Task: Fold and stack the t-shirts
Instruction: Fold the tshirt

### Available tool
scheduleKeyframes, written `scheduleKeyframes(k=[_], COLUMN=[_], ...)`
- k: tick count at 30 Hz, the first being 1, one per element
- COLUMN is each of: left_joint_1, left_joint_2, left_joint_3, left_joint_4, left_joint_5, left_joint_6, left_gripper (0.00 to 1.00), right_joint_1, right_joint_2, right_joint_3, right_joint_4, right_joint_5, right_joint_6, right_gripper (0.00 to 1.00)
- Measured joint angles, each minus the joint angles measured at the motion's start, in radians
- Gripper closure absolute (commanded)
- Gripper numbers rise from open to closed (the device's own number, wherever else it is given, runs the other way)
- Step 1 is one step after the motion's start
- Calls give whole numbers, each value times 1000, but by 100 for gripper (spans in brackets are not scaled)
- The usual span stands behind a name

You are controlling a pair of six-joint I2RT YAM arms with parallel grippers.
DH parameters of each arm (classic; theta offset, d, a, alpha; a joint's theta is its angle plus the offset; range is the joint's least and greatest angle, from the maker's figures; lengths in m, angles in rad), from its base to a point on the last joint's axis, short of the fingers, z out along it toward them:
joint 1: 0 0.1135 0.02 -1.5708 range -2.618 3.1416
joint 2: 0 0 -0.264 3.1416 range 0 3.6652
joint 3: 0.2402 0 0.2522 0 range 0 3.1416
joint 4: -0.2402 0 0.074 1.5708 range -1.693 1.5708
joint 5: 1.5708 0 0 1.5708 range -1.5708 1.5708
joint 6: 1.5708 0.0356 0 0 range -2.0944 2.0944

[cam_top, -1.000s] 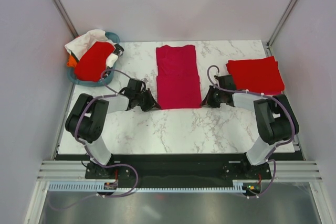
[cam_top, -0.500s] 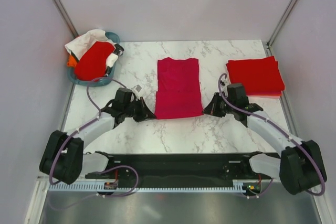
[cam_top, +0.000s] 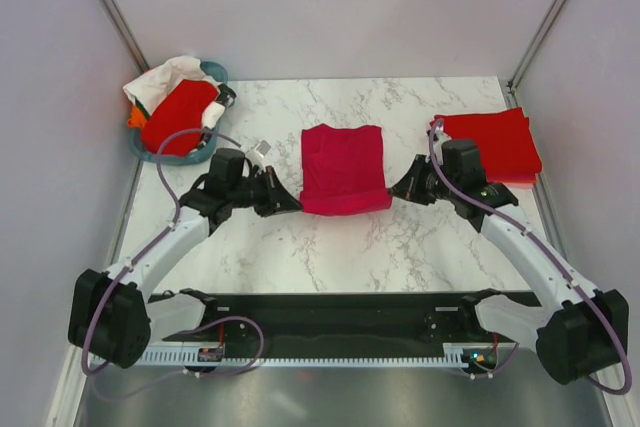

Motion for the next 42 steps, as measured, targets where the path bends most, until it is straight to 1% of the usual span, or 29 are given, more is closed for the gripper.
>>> scheduleKeyframes(k=[9,18,28,35,42], left_joint_1=[24,85,123,141,163], left_joint_2=[181,342,527,655,814], left_joint_3=[211,357,513,663,816], left_joint_4=[-14,-41,-51,-51,-50], left_joint_5=[0,-4,-9,-5,4], left_joint_6=[2,11,15,15,14], left_gripper=[98,98,98,98,98], right_joint_1=[-21,-53,-89,-116,-146], right_joint_2=[197,364,562,683,840], right_joint_3=[200,310,460,588,741], right_joint_4=[-13,-3,8,16,30], right_joint_5=[43,68,75,68,38], right_joint_6=[-9,-9,-8,3,15], right_gripper=[100,100,100,100,100])
